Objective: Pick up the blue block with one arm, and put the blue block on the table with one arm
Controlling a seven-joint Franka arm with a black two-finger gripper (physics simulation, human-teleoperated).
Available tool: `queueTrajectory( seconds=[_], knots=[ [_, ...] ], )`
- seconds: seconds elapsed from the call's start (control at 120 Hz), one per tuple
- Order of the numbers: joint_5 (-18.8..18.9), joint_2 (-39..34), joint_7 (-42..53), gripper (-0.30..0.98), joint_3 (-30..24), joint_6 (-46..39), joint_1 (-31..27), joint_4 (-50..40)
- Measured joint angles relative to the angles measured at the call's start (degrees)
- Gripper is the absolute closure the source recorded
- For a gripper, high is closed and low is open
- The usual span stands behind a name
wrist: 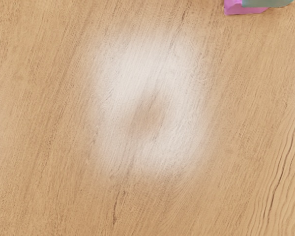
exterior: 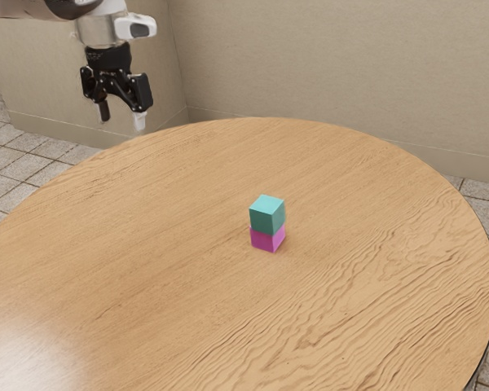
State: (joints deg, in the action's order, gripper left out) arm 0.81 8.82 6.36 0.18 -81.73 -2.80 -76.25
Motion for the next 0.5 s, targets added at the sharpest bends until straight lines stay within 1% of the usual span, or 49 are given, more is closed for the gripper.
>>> queueTrajectory(
  seconds=[0.133,0.183,0.292,0.383,0.5],
  knots=[
    [0.3,0.2,1.2,0.00,-0.1,-5.2,-0.1,-0.3],
    [0.2,0.9,1.4,0.00,-1.0,-6.6,-0.2,-0.3],
    [0.0,4.1,0.9,0.00,-1.6,-9.4,3.6,0.1],
    [-1.6,8.1,0.0,0.00,-1.6,-12.2,5.7,0.0],
    [-4.9,13.0,-1.3,0.00,-1.6,-15.8,7.8,-0.1]
  ],
)
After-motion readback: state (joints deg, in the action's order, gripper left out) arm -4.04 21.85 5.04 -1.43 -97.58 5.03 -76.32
